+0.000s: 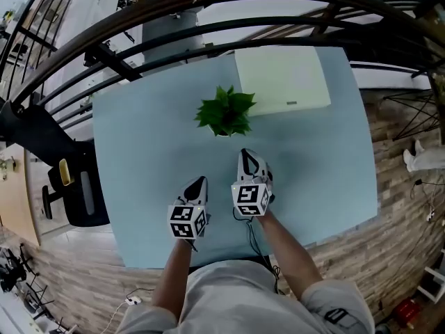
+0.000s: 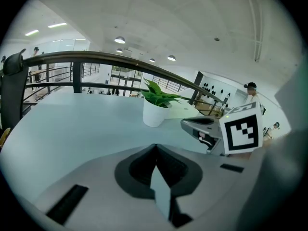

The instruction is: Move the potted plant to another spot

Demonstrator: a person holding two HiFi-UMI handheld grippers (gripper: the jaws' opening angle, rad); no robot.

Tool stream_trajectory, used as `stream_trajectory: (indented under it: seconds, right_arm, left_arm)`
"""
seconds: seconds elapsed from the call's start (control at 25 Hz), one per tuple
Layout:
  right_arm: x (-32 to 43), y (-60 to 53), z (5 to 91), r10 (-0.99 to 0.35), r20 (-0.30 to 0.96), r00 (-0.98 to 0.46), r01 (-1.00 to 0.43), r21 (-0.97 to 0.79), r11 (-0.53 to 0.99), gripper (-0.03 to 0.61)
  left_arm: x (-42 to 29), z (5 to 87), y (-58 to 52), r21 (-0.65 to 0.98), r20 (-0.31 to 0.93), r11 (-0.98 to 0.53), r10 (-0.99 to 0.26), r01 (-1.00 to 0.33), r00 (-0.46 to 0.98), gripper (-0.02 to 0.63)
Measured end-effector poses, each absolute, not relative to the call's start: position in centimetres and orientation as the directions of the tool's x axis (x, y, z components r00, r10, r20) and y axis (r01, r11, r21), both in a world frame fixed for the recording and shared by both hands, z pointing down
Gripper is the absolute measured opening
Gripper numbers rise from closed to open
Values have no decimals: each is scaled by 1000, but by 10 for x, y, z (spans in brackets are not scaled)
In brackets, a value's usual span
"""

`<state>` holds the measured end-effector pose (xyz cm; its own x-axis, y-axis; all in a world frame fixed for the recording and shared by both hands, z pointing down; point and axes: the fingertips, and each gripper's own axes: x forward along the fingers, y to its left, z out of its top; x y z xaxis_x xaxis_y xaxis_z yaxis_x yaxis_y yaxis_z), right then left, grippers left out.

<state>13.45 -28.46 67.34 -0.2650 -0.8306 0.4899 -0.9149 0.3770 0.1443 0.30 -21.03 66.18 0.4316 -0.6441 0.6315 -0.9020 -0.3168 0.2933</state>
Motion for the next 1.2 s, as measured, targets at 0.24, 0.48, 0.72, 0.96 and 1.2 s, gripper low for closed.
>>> stream_trajectory:
  seconds: [0.24, 0.48, 0.72, 0.96, 1.2]
  right_arm:
    - [117, -247, 659, -803, 497, -331, -900, 91, 427, 3]
    - [98, -206, 627, -809, 491, -323, -882, 154, 445, 3]
    - [74, -167, 588, -820, 444, -362, -861, 178, 477, 3]
    - [79, -134, 549, -849, 391, -356, -872, 186, 452, 3]
    - [107, -120, 522, -876, 366, -316, -910, 145, 389, 3]
  left_arm:
    - [2, 640, -191, 307, 594, -352, -655, -884, 467, 12]
    - [-19, 615, -160, 328, 558, -355, -675, -876, 482, 12]
    - [-31, 583, -136, 348, 485, -380, -710, -857, 511, 12]
    - [-16, 550, -118, 370, 388, -441, -726, -818, 567, 12]
    - [-5, 523, -111, 318, 331, -493, -742, -810, 582, 12]
